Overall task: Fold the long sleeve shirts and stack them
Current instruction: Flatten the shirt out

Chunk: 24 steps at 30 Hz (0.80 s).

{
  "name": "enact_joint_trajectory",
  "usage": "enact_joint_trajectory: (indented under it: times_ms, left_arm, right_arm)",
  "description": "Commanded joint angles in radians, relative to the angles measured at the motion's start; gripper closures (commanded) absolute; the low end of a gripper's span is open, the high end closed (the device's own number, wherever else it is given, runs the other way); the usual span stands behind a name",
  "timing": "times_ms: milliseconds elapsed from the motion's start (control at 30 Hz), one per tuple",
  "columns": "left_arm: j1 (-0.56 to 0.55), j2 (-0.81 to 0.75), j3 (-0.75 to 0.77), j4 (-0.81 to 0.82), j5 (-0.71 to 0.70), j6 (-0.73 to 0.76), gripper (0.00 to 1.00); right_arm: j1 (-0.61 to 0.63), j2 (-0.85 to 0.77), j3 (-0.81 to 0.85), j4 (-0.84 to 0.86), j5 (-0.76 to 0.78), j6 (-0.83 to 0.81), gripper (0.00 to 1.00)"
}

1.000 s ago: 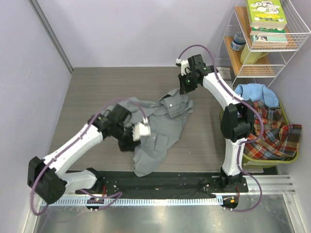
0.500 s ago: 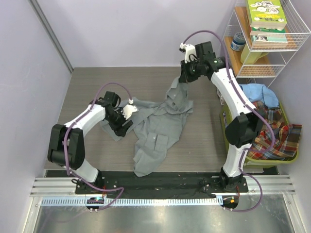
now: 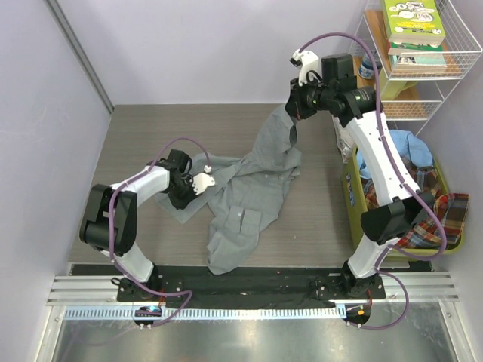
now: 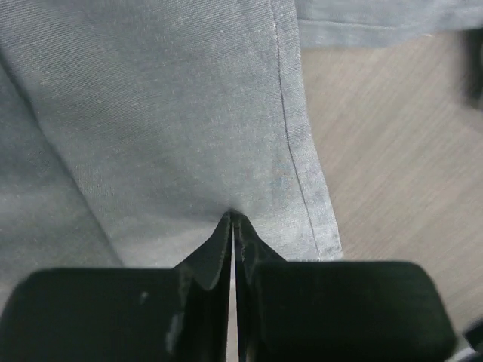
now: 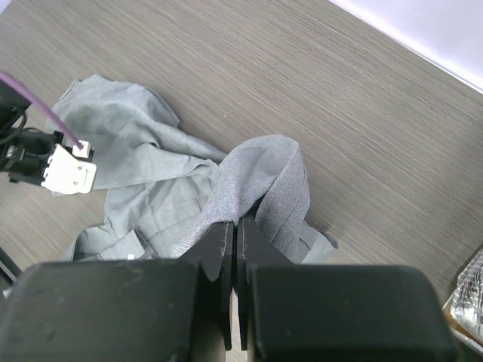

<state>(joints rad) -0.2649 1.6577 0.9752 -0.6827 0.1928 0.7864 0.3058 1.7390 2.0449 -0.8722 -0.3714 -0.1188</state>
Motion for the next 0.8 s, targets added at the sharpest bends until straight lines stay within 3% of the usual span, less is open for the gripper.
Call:
enact_joint_trajectory:
  times_ms: [0, 100, 233, 300, 533, 767]
  left_arm:
    - [0.035, -0.051, 0.029, -0.212, 0.137, 0.074, 1.0]
    - [0.044, -0.137, 0.051, -0.285, 0.183, 0.086, 1.0]
    - [0.023, -0.228, 0.033, -0.261, 0.205, 0.028, 0.53]
    - [-0.029, -0.26, -0.018, -0.213, 0.141, -0.019, 0.39]
    - [-0.111, -0.222, -0.115, 0.009, -0.054, -0.107, 0.27]
    - [-0.161, -0.165, -0.154, 0.124, -0.133, -0.078, 0.27]
  right_arm:
    - [0.0, -0.102, -0.031, -0.008, -0.057, -0.051, 0.99]
    - [0.0, -0.145, -0.09, -0.01, -0.052, -0.076, 0.99]
    - [0.0, -0.161, -0.144, 0.01, -0.055, -0.078, 0.99]
    - [0.0, -0.154, -0.144, 0.018, -0.058, -0.068, 0.99]
    - [-0.001, -0.125, -0.108, 0.013, -0.073, -0.053, 0.99]
    - [0.0, -0.139, -0.123, 0.004, -0.081, -0.061, 0.99]
